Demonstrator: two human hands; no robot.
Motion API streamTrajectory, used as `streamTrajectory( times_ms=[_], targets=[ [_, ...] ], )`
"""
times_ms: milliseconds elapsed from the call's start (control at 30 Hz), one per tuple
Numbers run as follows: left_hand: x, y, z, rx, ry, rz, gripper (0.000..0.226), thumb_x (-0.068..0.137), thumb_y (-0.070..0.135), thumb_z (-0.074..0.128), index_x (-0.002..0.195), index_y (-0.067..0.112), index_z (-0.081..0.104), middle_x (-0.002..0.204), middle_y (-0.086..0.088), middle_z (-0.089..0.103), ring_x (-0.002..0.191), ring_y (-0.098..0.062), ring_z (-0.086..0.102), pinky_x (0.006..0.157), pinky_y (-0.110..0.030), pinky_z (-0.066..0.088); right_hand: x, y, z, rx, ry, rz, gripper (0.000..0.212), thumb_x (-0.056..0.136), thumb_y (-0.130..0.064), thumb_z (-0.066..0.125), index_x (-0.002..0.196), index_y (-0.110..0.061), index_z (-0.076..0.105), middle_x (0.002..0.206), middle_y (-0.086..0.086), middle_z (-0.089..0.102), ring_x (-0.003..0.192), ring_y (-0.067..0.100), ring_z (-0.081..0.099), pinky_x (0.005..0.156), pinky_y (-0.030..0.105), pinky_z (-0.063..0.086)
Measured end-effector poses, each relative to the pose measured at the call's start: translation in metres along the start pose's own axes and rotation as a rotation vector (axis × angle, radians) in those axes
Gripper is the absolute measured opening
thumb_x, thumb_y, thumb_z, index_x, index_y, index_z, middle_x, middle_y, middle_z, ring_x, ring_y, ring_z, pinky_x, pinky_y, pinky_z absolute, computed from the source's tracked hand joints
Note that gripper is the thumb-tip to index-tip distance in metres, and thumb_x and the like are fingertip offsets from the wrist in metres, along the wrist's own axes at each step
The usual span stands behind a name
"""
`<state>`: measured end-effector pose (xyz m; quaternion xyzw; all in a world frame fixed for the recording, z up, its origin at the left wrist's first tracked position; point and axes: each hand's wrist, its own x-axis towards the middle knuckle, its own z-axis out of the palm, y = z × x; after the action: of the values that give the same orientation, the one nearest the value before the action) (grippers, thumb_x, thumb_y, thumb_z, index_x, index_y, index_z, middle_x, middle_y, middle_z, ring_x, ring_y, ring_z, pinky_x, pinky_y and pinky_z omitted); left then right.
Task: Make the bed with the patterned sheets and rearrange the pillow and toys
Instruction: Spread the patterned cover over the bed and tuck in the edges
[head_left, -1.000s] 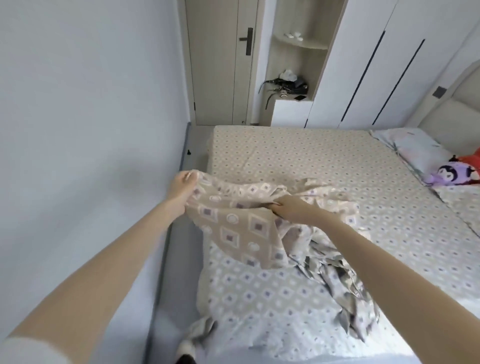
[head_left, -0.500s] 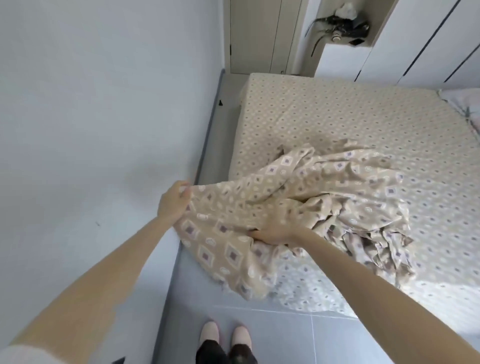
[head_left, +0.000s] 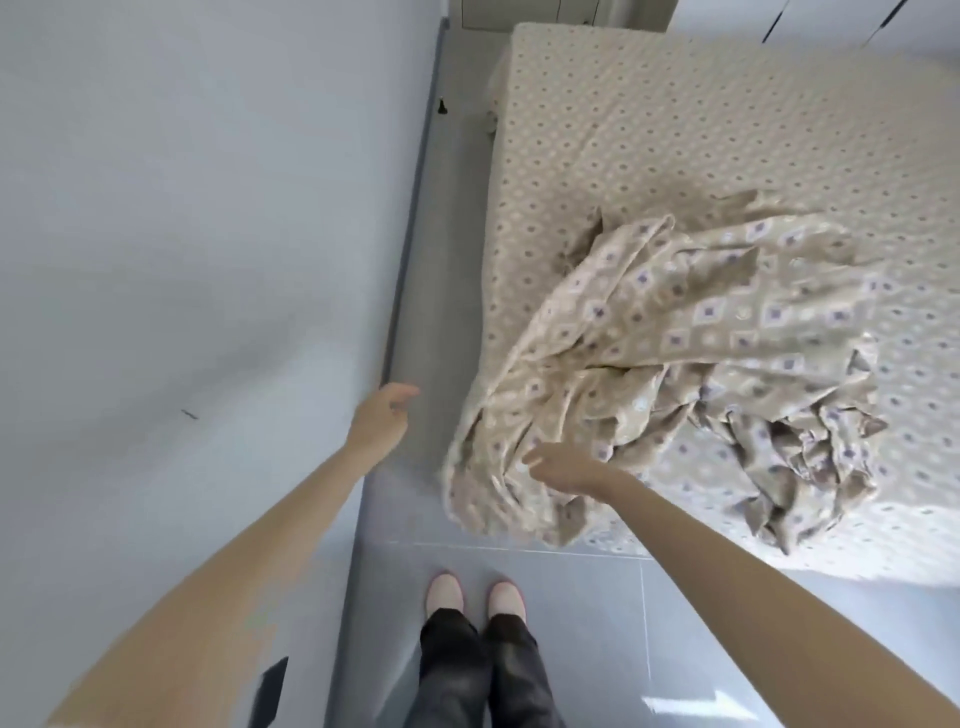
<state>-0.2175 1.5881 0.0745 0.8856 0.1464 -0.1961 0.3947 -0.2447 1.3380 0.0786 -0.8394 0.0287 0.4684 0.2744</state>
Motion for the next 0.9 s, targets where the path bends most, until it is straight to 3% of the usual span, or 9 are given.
streamTrajectory(
  times_ms=[133,233,300,400,500,633,733,800,900],
  targets=[
    [0.000,0.049,0.003,-0.065,-0.005,0.122,0.036,0.095,0.001,0.038,0.120,0.011,0.061,0.121,-0.007,0.062,0.111,-0.023,0.058,0.089,-0.028,0.042,-0.016,0.022,-0.026,0.165,0.148,0.067,0.040,0.097,-0.015,0.042,0.136,-0.014,0.050,0.149,0.006,0.034,0.122,0.020,0.045,0.098,0.029,0.038],
    [-0.004,0.092,0.011,-0.123,-0.085,0.221,0.034,0.096,0.004,0.037,0.116,0.015,0.062,0.116,-0.002,0.064,0.104,-0.021,0.061,0.083,-0.029,0.044,-0.042,0.044,-0.043,0.263,0.242,0.110,0.039,0.096,-0.017,0.046,0.135,-0.015,0.049,0.130,0.002,0.049,0.100,0.015,0.053,0.082,0.024,0.042],
    [-0.008,0.124,0.020,-0.137,-0.140,0.311,0.032,0.096,0.007,0.037,0.112,0.021,0.061,0.112,0.003,0.064,0.097,-0.015,0.062,0.082,-0.024,0.046,-0.062,0.061,-0.055,0.318,0.302,0.156,0.036,0.095,-0.018,0.047,0.131,-0.016,0.052,0.118,0.001,0.052,0.091,0.014,0.052,0.075,0.024,0.042],
    [-0.020,0.170,0.041,-0.156,-0.208,0.403,0.031,0.096,0.009,0.038,0.112,0.022,0.060,0.109,0.006,0.063,0.087,-0.006,0.061,0.066,-0.013,0.046,-0.094,0.090,-0.070,0.369,0.391,0.185,0.031,0.095,-0.018,0.048,0.125,-0.014,0.056,0.110,0.002,0.054,0.086,0.015,0.052,0.063,0.020,0.040],
    [-0.034,0.208,0.067,-0.158,-0.278,0.453,0.030,0.096,0.010,0.038,0.110,0.027,0.059,0.109,0.008,0.061,0.090,-0.006,0.061,0.064,-0.017,0.043,-0.119,0.122,-0.084,0.400,0.462,0.209,0.029,0.095,-0.016,0.049,0.122,-0.013,0.057,0.103,0.004,0.056,0.072,0.013,0.050,0.053,0.019,0.034],
    [-0.054,0.249,0.111,-0.127,-0.324,0.516,0.028,0.097,0.010,0.040,0.109,0.025,0.060,0.106,0.011,0.061,0.092,-0.009,0.061,0.066,-0.017,0.042,-0.151,0.174,-0.103,0.436,0.537,0.230,0.029,0.094,-0.015,0.050,0.122,-0.012,0.057,0.106,0.009,0.058,0.081,0.018,0.052,0.060,0.023,0.038],
    [-0.063,0.272,0.150,-0.105,-0.324,0.521,0.027,0.097,0.011,0.042,0.113,0.023,0.060,0.102,0.015,0.061,0.092,-0.002,0.058,0.069,-0.014,0.040,-0.169,0.214,-0.119,0.441,0.570,0.195,0.030,0.093,-0.012,0.049,0.122,-0.010,0.058,0.101,0.007,0.058,0.086,0.019,0.052,0.070,0.025,0.041],
    [-0.071,0.284,0.180,-0.102,-0.309,0.498,0.027,0.096,0.010,0.042,0.110,0.024,0.060,0.098,0.018,0.059,0.090,0.003,0.055,0.069,-0.012,0.039,-0.180,0.244,-0.130,0.414,0.589,0.178,0.032,0.093,-0.012,0.049,0.122,-0.009,0.059,0.101,0.004,0.056,0.088,0.018,0.049,0.068,0.022,0.039],
    [-0.080,0.290,0.220,-0.129,-0.313,0.387,0.026,0.096,0.008,0.041,0.103,0.026,0.058,0.102,0.012,0.059,0.095,-0.007,0.058,0.078,-0.022,0.045,-0.187,0.282,-0.146,0.385,0.578,0.163,0.033,0.093,-0.012,0.047,0.124,-0.010,0.058,0.115,0.007,0.057,0.096,0.017,0.049,0.080,0.025,0.040]
  ],
)
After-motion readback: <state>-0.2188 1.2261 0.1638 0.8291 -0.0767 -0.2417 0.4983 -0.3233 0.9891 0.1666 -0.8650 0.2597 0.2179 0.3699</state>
